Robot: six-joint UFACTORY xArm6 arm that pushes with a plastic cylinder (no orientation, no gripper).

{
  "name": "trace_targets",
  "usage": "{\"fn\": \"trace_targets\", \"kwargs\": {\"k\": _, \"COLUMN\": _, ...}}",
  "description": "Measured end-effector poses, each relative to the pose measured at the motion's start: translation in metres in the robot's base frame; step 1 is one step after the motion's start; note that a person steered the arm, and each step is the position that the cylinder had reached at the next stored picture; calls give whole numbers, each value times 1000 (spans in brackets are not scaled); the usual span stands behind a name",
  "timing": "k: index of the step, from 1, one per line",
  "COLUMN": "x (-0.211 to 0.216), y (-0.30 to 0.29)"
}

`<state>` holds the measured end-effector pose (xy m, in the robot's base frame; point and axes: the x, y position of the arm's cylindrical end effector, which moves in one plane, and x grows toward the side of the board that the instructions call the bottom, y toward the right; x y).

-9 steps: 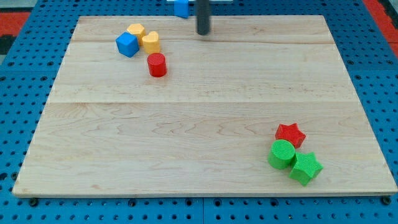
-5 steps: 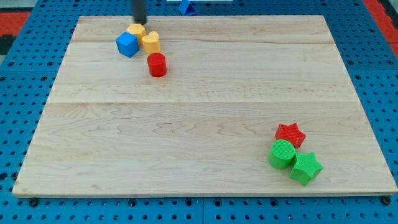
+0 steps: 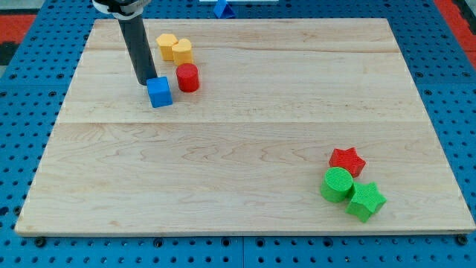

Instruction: Push the blue cube towards the center

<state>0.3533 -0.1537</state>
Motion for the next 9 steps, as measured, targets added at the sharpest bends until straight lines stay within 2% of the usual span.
{"fn": "trace_targets", "kwargs": {"k": 2, "x": -15, "y": -3}}
{"fn": "trace_targets", "kwargs": {"k": 4, "x": 3, "y": 17}}
{"fn": "trace_targets", "kwargs": {"k": 5, "x": 29, "y": 2}}
{"fn": "trace_targets", "kwargs": {"k": 6, "x": 96, "y": 6}}
{"fn": "trace_targets", "kwargs": {"k": 7, "x": 105, "y": 41}}
{"fn": "trace_targets", "kwargs": {"k": 9, "x": 104, "y": 67}}
